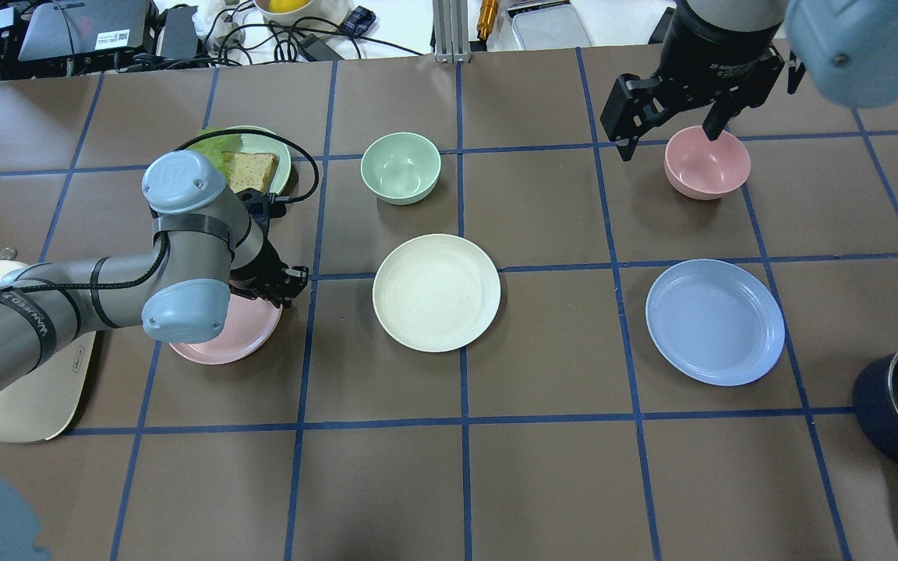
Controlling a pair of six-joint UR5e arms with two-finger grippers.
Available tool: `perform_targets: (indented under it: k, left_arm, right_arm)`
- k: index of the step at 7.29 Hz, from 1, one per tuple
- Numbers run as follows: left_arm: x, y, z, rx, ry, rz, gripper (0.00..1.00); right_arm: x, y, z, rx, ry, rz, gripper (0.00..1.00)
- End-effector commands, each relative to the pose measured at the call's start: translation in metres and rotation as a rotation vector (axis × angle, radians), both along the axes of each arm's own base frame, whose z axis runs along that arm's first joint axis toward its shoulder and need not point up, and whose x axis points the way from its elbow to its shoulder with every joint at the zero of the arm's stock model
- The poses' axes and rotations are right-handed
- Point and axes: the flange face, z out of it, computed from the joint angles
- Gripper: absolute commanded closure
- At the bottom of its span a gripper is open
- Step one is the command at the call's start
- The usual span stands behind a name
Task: Stack three plates with pink and blue
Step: 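Lift the pink plate onto the cream plate while the right gripper reaches out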
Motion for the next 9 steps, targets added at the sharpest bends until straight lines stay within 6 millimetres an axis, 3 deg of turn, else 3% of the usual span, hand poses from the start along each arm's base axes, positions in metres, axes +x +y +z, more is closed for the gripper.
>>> perform_targets:
  k: [1,3,4,5,6,7,9]
  left_arm:
    - [-0.004,0.000,0.014,-0.027,-0.006,-0.008,1.00]
    - [-0.006,-0.004,0.031,-0.053,0.001,-0.005,1.00]
    - [-0.010,-0.005,0.044,-0.056,-0.001,-0.011,1.00]
    - [-0.029,-0.005,0.063,-0.058,-0.008,-0.045,1.00]
    - [-0.064,-0.002,0.084,-0.066,-0.016,-0.093,1.00]
    - [-0.089,-0.006,0.093,-0.066,-0.055,-0.093,1.00]
    - [-0.153,-0.010,0.129,-0.022,-0.112,-0.161,1.00]
  right_arm:
    - [-0.008,0.000,-0.010,0.017,0.009,-0.009,0.00]
    - [-0.030,0.002,-0.033,0.053,0.010,-0.011,0.00]
    - [-0.050,-0.001,-0.037,0.062,0.010,-0.026,0.00]
    - [-0.072,-0.003,-0.047,0.082,0.001,-0.038,0.00]
    - [-0.085,-0.005,-0.055,0.060,0.011,-0.026,0.01]
    - [-0.098,-0.006,-0.068,0.058,0.024,-0.011,0.01]
    - [-0.135,0.002,-0.126,0.031,0.030,-0.001,0.01]
